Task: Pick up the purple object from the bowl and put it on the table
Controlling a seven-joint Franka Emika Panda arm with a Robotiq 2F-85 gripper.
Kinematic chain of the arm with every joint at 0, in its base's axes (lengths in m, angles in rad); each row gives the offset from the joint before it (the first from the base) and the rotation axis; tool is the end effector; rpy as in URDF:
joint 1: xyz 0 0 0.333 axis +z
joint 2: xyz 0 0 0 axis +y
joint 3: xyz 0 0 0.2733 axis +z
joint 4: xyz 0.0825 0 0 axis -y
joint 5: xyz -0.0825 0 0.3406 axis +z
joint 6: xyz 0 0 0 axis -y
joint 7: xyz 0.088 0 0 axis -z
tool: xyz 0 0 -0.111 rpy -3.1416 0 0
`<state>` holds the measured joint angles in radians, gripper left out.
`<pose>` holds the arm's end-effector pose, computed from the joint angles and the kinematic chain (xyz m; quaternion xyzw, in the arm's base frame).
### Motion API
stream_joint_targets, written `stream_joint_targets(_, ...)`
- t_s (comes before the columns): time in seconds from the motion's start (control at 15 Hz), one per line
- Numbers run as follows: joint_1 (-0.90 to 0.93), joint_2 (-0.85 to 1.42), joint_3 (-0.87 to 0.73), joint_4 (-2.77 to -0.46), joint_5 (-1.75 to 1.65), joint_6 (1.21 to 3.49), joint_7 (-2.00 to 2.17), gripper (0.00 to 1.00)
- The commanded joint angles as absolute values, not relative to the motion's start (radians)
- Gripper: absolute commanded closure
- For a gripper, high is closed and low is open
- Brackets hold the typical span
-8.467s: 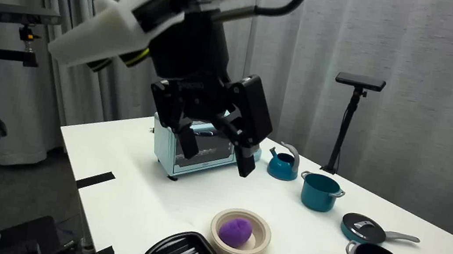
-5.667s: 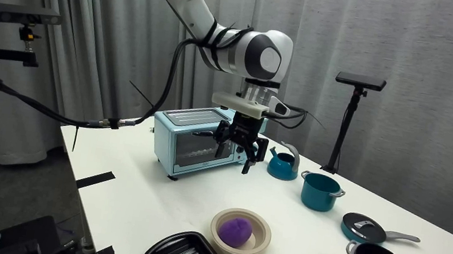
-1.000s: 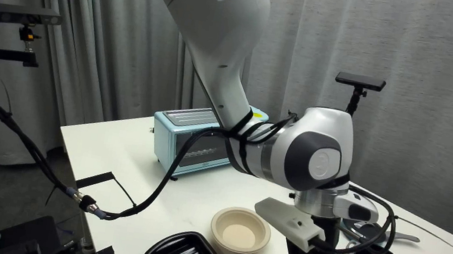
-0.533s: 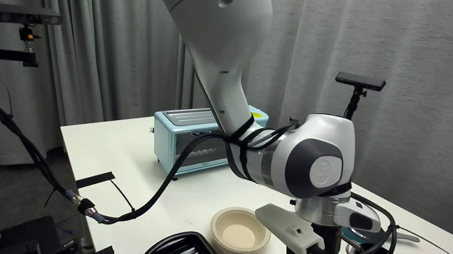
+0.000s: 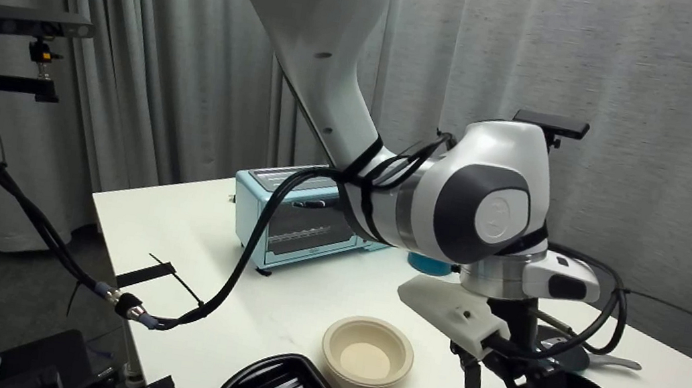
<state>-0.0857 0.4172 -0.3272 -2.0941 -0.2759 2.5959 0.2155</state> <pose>0.5082 -0.2162 0.2305 0.9725 -0.1796 0.0319 0.1450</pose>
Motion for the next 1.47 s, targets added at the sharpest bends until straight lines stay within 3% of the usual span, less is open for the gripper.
stream_joint_targets(0.0,-0.062,0.295,-0.345,-2.189,-0.335,2.653,0.252,0.00)
stream_joint_targets(0.6,-0.063,0.139,-0.334,-2.286,-0.476,2.679,0.353,0.00)
stream_joint_targets(1.4,-0.086,0.197,-0.310,-2.238,-0.434,2.662,0.314,0.00)
